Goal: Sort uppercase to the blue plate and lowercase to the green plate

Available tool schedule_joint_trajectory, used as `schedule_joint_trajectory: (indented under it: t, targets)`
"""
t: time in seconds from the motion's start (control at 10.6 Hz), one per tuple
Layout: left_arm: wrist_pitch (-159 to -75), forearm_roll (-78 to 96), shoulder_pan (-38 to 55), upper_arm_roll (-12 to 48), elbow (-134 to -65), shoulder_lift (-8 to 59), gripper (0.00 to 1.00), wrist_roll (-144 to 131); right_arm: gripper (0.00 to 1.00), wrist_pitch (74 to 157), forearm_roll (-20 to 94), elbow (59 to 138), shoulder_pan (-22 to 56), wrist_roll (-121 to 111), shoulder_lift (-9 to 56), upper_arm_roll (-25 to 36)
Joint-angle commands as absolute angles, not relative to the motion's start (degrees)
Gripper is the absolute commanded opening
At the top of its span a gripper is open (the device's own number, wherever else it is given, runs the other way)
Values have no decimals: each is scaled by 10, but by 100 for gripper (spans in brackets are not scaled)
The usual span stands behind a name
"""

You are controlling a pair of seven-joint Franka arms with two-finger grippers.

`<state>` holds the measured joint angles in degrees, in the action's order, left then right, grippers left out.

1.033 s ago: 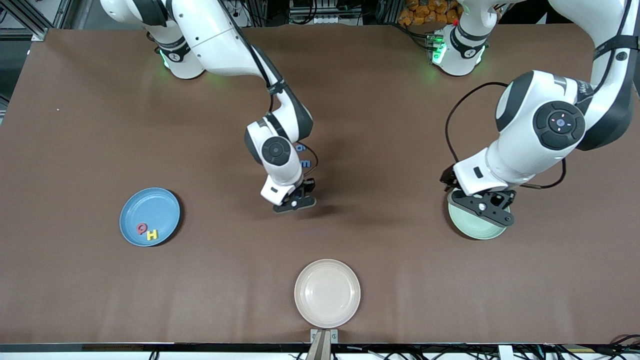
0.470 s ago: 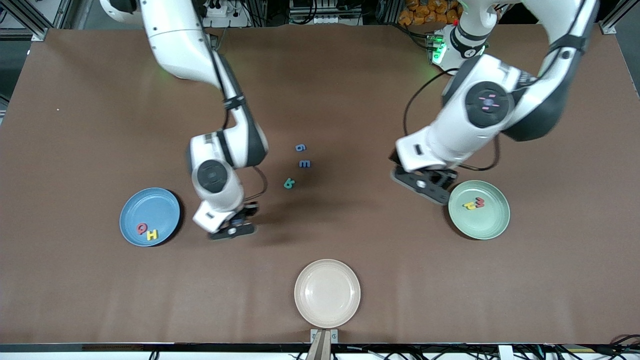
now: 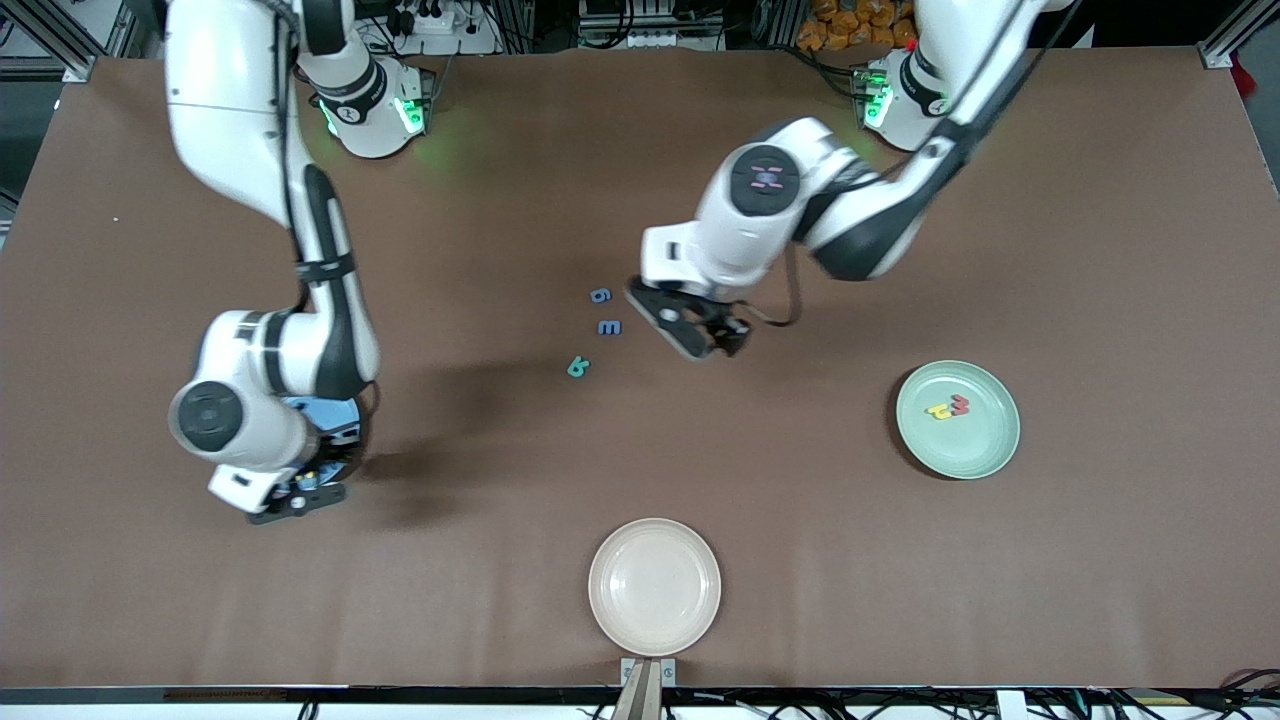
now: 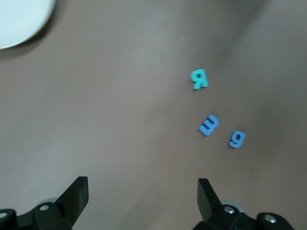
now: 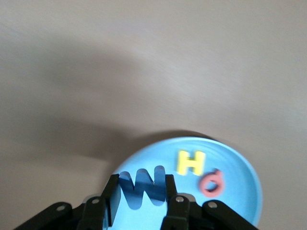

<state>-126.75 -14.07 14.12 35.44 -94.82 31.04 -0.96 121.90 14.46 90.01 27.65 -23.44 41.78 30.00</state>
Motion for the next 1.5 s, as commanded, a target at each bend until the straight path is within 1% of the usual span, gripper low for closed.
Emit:
schedule_joint_trajectory:
  t: [0.0,0.09,0.19,0.28,0.38,0.66,0.75,0.85,0.94,1.13,1.32,1.41]
  targets:
    - [-1322,-203,169,354,-935,377,100,21,0,1193,151,912,244,-289,403,292]
    - [-1344,-216,181,353,-934,394,100,38,8,1169,152,912,244,-287,402,293]
    - [-1363,-224,196,351,-933,404,100,61,40,1150,152,912,243,-285,398,293]
    - [-1378,-225,205,349,-933,415,100,73,77,1135,153,912,243,-284,396,293]
    - [-1384,-228,214,349,-933,425,100,78,100,1126,154,912,239,-284,395,293]
    - [-1401,-282,263,314,-925,448,100,91,100,1117,153,908,239,-284,395,292]
    - [-1402,-295,269,314,-925,455,100,96,100,1117,154,906,240,-284,395,292]
    - [-1405,-308,270,314,-922,461,94,107,100,1118,154,906,240,-284,395,292]
    - [-1419,-321,270,313,-916,470,90,125,100,1121,154,905,240,-284,395,291]
    - [-1445,-336,277,306,-911,483,86,148,100,1128,155,905,245,-279,395,289]
    - [-1447,-338,296,287,-911,485,80,165,100,1135,155,905,247,-275,397,287]
    - [-1447,-338,296,287,-911,485,79,176,100,1137,155,905,247,-275,399,285]
